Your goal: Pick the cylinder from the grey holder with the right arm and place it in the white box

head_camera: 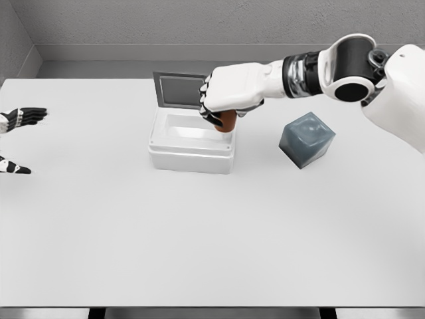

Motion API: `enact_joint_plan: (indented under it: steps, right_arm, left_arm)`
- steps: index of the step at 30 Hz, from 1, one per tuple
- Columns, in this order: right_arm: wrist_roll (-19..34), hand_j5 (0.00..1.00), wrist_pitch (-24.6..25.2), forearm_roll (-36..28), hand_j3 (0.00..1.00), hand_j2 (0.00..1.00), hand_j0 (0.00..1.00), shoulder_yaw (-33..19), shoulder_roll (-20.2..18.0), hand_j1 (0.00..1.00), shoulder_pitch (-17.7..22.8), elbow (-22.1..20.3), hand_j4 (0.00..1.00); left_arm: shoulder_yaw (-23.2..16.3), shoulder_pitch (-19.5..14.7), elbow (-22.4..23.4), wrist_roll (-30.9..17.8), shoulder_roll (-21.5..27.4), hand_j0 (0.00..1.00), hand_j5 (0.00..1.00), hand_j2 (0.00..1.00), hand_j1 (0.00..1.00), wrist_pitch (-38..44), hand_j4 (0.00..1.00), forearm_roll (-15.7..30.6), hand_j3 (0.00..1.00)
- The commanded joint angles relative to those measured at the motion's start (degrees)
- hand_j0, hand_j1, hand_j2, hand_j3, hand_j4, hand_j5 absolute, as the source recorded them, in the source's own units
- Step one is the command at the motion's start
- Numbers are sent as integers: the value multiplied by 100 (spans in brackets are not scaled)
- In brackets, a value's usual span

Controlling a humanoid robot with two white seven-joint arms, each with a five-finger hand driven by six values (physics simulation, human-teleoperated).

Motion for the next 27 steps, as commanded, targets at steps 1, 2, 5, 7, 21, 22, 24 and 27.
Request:
enact_joint_plan:
  steps: [1, 2, 5, 7, 21, 22, 24, 27]
  right_arm:
    - [-5, 26, 16, -13, 26, 26, 26, 33, 10, 26, 0, 39, 26]
    - [-5, 26, 16, -22, 26, 26, 26, 42, 10, 26, 0, 65, 26]
    - [-5, 26, 16, -13, 26, 26, 26, 42, 81, 26, 0, 135, 26]
    - [-5, 26, 16, -13, 26, 26, 26, 51, 116, 26, -26, 188, 26]
    - [-5, 26, 16, -13, 26, 26, 26, 86, 169, 26, -79, 381, 26]
    - [-5, 26, 16, -13, 26, 26, 26, 86, 177, 26, -79, 381, 26]
    - [-5, 26, 16, -13, 26, 26, 26, 86, 186, 26, -97, 390, 26]
    - [-5, 26, 16, -13, 26, 26, 26, 95, 274, 26, -105, 478, 26]
  left_arm:
    - [2, 0, 210, 1, 125, 100, 100, 100, 100, -277, 100, 403, 100]
    - [2, 0, 218, 1, 125, 100, 100, 100, 100, -277, 100, 402, 100]
    - [2, 0, 218, 1, 125, 100, 100, 100, 100, -277, 100, 385, 100]
    - [2, 0, 218, 1, 117, 100, 100, 100, 100, -277, 100, 376, 100]
    - [2, 325, 148, 1, 117, 100, 100, 100, 100, -277, 100, 429, 100]
    - [2, 501, 148, 1, 117, 100, 100, 100, 100, -277, 100, 438, 100]
    - [2, 782, 157, 1, 117, 100, 100, 100, 100, -277, 100, 596, 100]
    - [2, 844, 192, 1, 99, 100, 100, 100, 100, -277, 100, 622, 100]
